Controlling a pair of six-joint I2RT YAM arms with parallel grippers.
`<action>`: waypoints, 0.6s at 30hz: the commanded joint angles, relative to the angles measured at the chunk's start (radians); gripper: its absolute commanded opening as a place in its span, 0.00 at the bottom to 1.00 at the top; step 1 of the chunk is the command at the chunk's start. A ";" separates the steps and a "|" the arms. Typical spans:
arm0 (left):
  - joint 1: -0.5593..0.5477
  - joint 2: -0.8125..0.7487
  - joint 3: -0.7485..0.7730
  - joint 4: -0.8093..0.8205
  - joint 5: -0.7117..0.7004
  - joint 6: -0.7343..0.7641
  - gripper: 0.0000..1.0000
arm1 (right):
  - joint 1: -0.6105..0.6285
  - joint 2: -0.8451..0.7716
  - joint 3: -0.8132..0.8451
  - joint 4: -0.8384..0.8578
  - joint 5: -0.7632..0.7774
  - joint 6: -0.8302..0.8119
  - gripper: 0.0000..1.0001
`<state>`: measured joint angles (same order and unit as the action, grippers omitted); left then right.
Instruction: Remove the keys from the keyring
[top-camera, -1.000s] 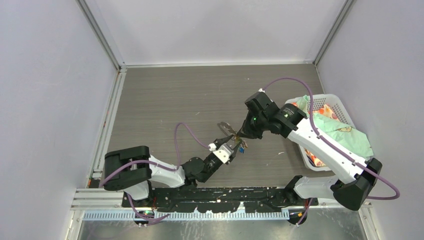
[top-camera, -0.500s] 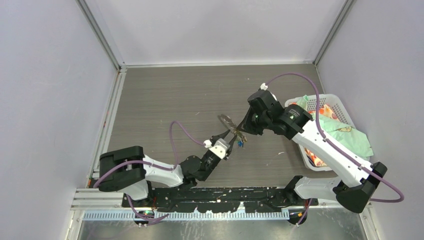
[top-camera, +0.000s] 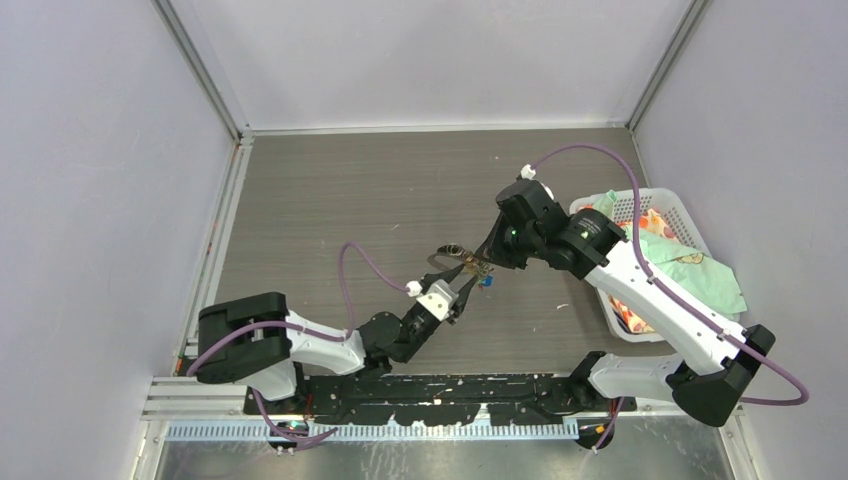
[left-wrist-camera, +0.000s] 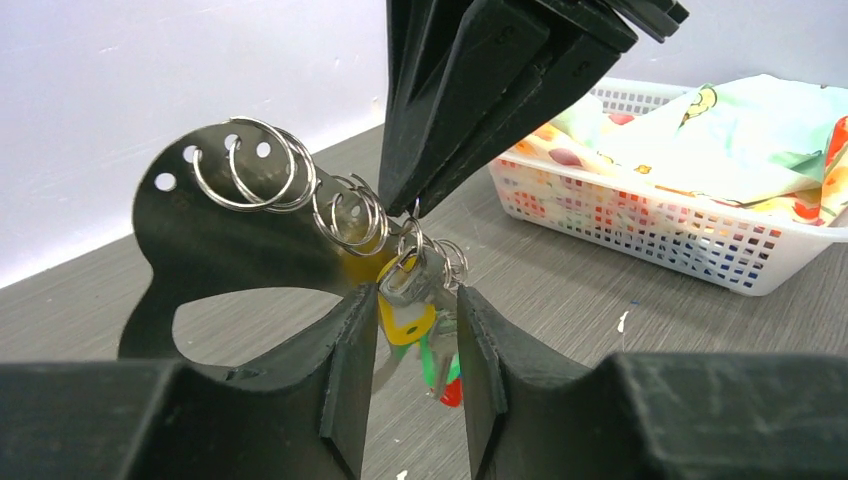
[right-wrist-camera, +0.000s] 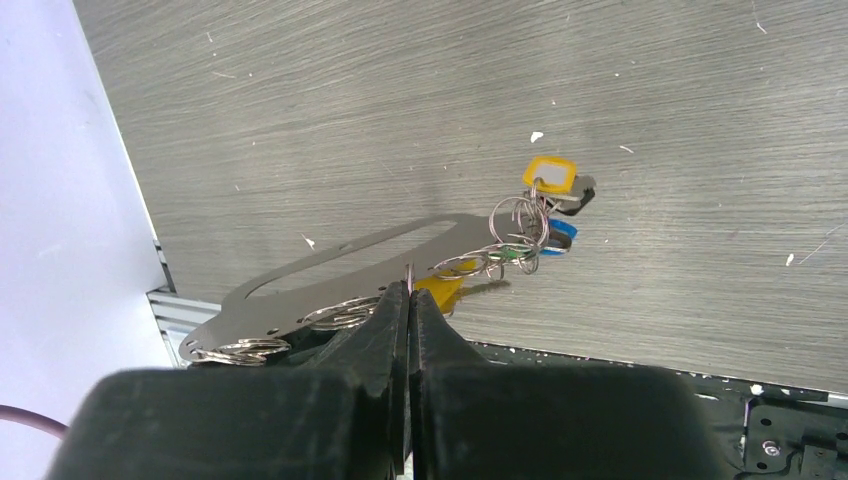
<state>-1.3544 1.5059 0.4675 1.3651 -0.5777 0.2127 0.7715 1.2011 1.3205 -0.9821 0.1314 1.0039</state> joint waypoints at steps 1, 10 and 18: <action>0.001 0.017 0.024 0.068 0.023 -0.016 0.37 | 0.009 -0.020 0.044 0.029 0.032 0.004 0.01; 0.010 0.033 0.039 0.068 0.009 -0.005 0.42 | 0.024 -0.013 0.036 0.027 0.036 0.005 0.01; 0.061 0.015 0.005 0.068 0.139 -0.121 0.47 | 0.034 -0.005 0.032 0.034 0.047 -0.005 0.01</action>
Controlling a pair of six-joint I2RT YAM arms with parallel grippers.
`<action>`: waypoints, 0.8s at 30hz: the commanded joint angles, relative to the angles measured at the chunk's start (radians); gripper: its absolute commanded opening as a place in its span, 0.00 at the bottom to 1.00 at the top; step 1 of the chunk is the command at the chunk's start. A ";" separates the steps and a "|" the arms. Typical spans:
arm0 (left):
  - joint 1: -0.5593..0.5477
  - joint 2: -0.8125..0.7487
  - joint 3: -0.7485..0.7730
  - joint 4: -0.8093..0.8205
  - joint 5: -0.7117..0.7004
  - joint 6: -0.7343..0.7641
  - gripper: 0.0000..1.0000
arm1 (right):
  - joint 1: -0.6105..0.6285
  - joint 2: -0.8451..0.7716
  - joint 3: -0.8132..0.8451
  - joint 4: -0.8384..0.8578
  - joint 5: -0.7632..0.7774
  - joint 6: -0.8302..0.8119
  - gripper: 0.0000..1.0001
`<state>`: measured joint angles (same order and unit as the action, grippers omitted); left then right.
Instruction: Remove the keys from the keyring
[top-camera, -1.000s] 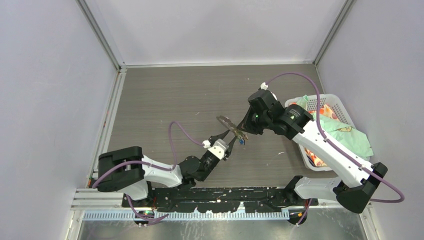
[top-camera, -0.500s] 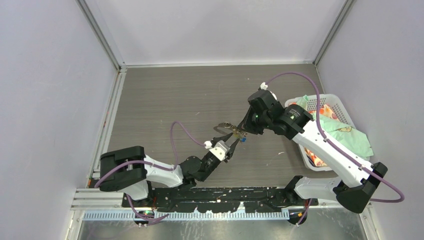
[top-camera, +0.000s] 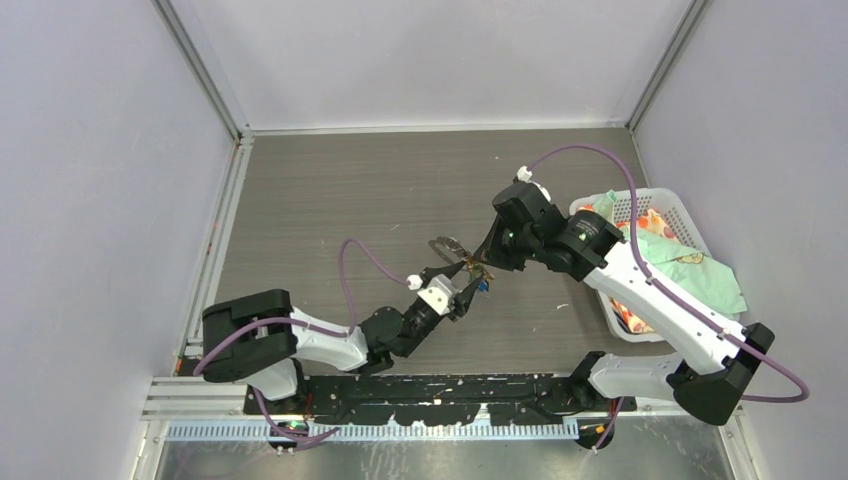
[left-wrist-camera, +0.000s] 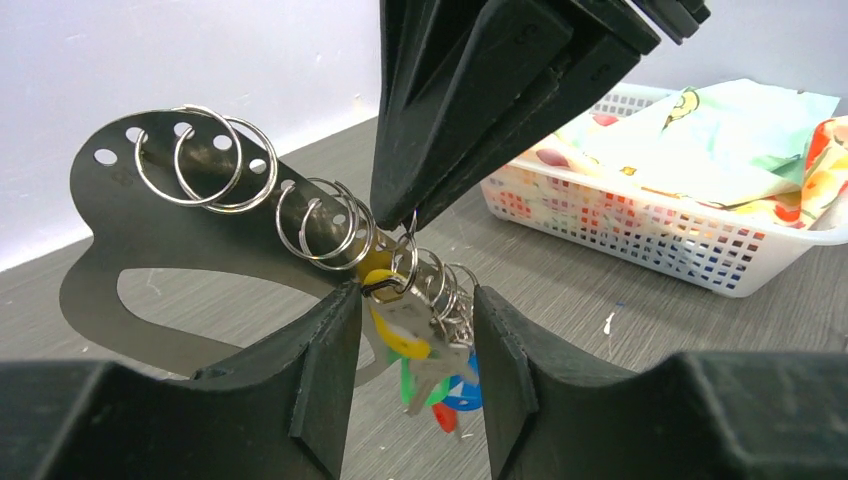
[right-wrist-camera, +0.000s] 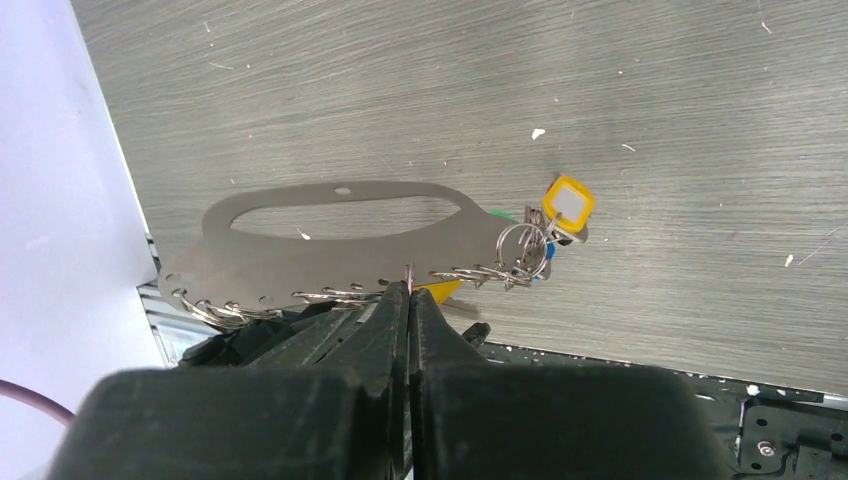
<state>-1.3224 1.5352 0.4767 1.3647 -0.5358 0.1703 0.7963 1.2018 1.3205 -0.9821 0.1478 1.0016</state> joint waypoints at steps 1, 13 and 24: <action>0.035 -0.019 -0.008 0.068 0.128 -0.090 0.47 | 0.009 -0.004 0.034 0.034 0.033 -0.005 0.01; 0.047 0.004 0.000 0.068 0.104 -0.087 0.33 | 0.014 -0.009 0.049 0.027 0.050 -0.013 0.01; 0.048 -0.013 -0.030 0.068 0.017 -0.035 0.01 | 0.012 -0.009 0.035 0.016 0.040 -0.029 0.01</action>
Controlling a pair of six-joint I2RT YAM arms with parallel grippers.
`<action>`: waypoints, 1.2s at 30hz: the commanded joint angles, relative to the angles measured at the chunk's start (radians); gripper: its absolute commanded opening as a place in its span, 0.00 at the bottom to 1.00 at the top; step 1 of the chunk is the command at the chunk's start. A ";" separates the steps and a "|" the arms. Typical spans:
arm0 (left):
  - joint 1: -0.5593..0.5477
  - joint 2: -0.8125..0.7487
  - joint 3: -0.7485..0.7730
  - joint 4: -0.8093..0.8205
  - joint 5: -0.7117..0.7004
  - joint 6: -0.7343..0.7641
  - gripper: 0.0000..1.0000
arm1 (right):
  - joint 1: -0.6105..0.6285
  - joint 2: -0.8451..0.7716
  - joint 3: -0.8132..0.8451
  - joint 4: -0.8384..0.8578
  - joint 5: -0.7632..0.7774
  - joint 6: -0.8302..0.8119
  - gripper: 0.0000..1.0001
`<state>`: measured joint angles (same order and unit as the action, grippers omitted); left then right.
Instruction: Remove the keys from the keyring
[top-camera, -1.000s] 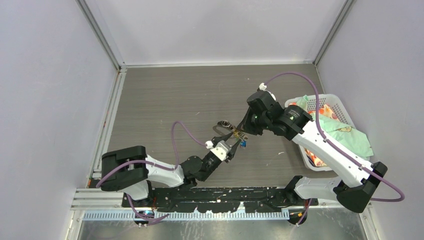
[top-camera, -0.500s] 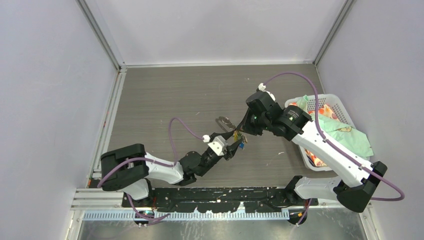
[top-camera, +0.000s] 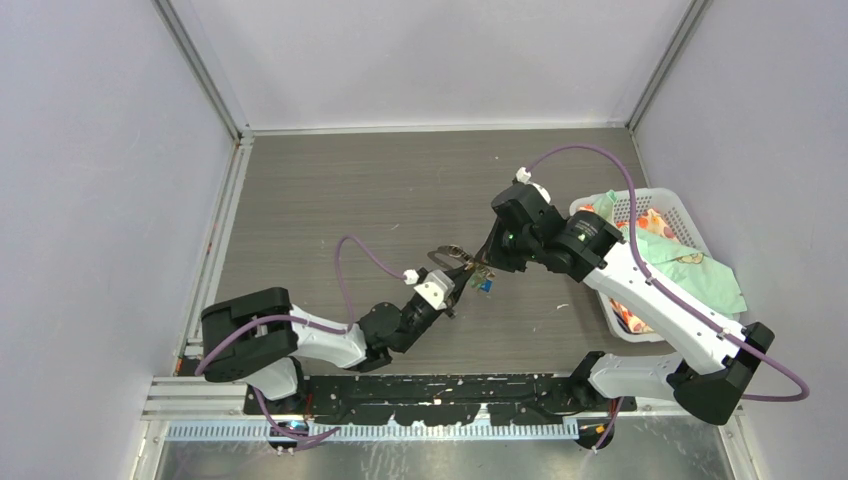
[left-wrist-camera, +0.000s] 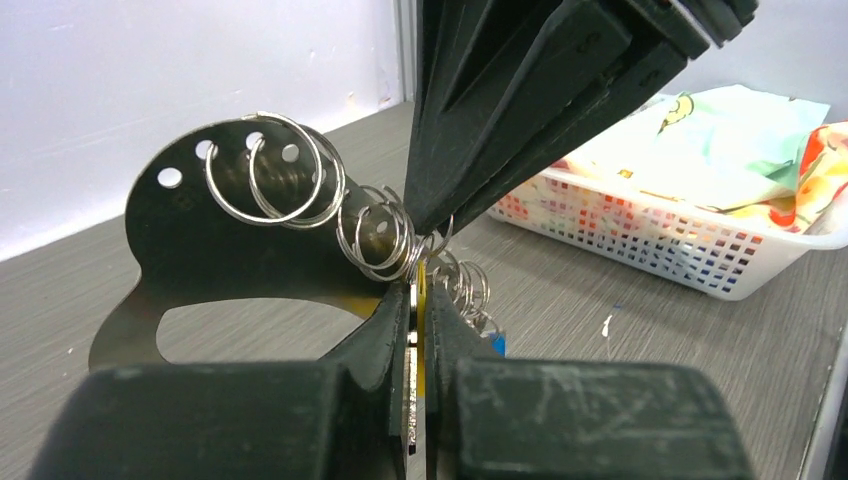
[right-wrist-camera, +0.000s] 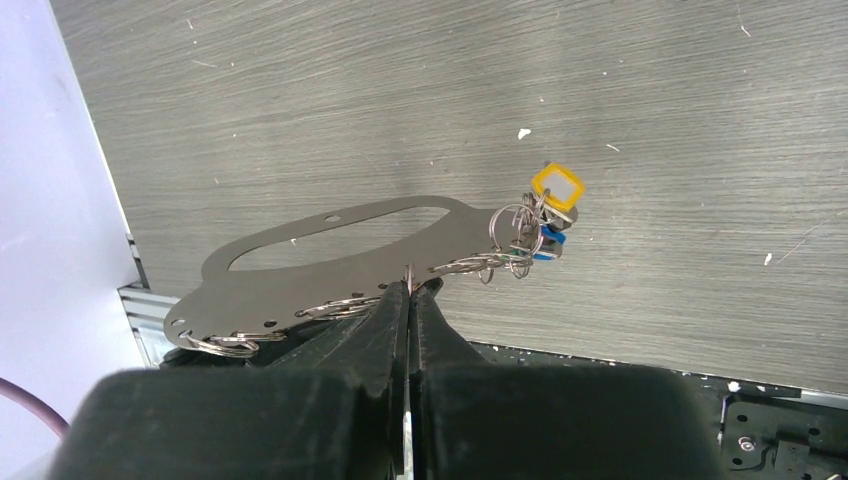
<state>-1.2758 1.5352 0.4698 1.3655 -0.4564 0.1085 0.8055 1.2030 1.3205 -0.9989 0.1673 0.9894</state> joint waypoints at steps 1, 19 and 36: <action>0.003 -0.018 -0.031 0.067 -0.077 0.033 0.00 | -0.001 -0.010 0.032 0.033 0.011 -0.023 0.01; 0.173 0.053 -0.151 -0.104 0.025 -0.316 0.00 | -0.219 0.182 -0.297 0.504 -0.542 0.041 0.01; 0.259 0.133 -0.105 -0.241 0.045 -0.403 0.00 | -0.337 0.353 -0.428 0.805 -0.798 0.135 0.01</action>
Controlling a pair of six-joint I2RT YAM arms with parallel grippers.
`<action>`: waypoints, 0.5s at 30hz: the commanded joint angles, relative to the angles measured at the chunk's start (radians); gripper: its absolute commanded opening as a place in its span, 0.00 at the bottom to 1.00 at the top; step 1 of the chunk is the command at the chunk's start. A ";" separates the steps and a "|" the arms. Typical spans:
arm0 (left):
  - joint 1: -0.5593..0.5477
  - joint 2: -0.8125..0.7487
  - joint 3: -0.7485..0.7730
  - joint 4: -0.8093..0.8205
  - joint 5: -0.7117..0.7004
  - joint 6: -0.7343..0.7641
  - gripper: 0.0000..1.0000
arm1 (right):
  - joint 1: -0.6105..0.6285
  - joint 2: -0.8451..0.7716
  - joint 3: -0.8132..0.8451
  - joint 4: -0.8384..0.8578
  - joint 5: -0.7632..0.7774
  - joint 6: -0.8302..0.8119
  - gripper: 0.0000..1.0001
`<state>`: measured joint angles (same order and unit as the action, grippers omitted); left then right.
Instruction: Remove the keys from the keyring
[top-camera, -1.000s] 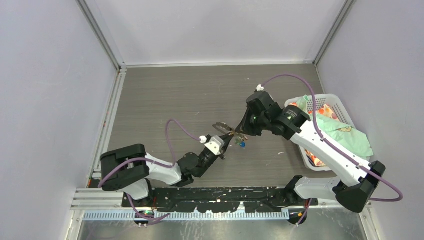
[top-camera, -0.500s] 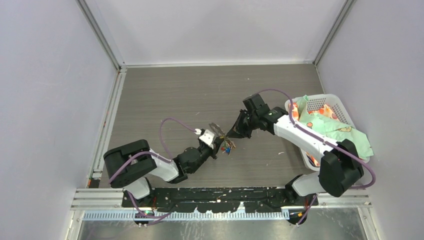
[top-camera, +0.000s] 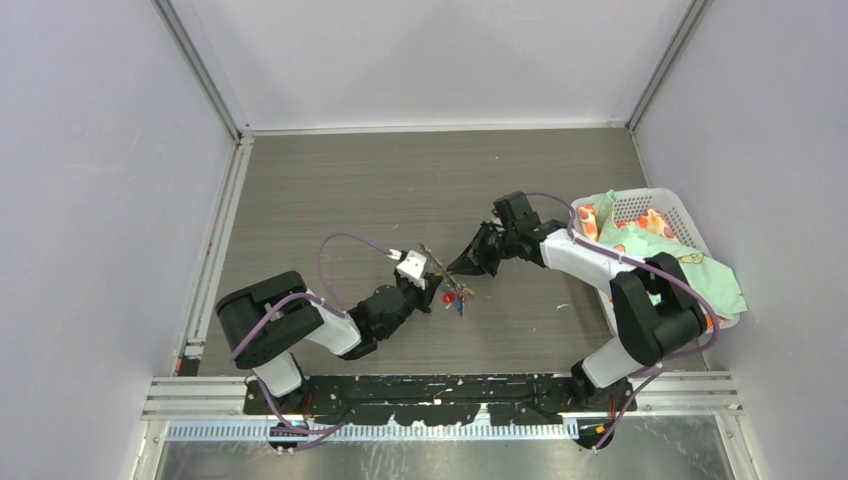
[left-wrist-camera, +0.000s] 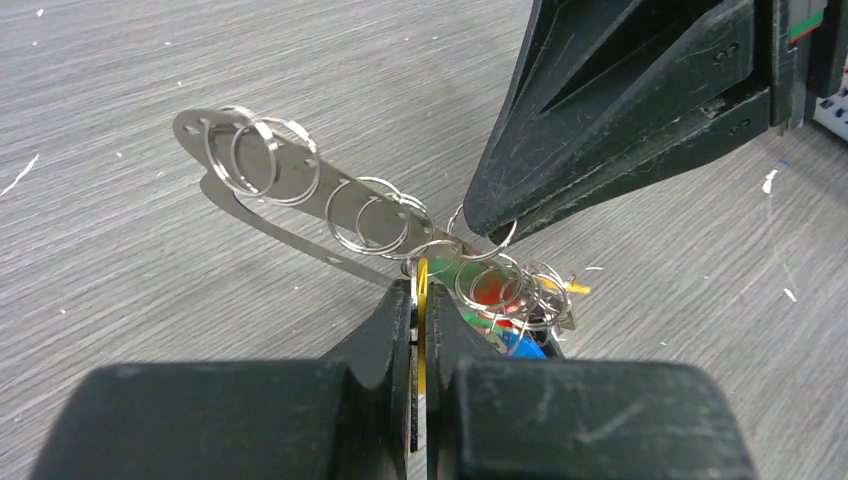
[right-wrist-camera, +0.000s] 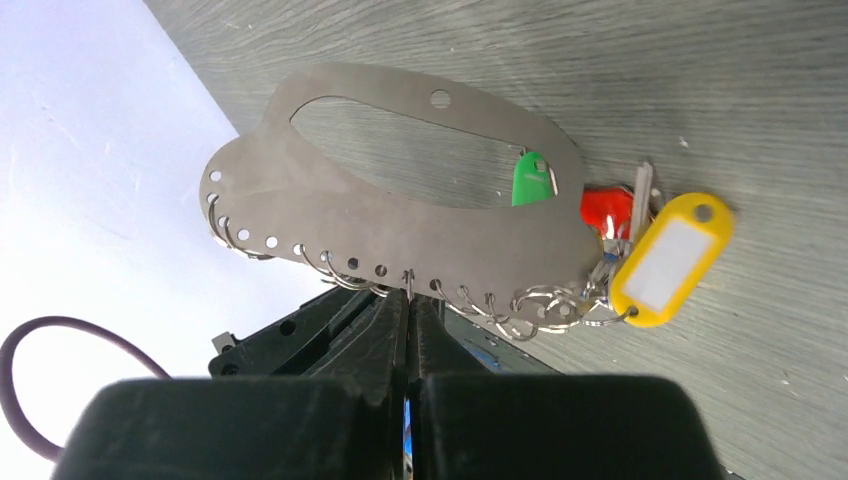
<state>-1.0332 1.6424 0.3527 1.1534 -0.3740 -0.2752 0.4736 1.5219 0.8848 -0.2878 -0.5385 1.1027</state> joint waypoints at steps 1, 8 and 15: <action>0.017 0.033 0.014 -0.028 -0.035 -0.020 0.00 | -0.007 0.049 0.010 0.103 -0.099 0.023 0.01; 0.018 0.105 0.013 0.027 -0.027 -0.028 0.00 | -0.018 0.165 0.073 0.047 -0.091 -0.054 0.01; 0.017 0.213 -0.043 0.221 -0.055 -0.033 0.00 | -0.023 0.235 0.155 -0.034 -0.087 -0.150 0.02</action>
<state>-1.0096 1.7924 0.3519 1.3132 -0.4240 -0.2943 0.4561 1.7210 0.9997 -0.2428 -0.6487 1.0294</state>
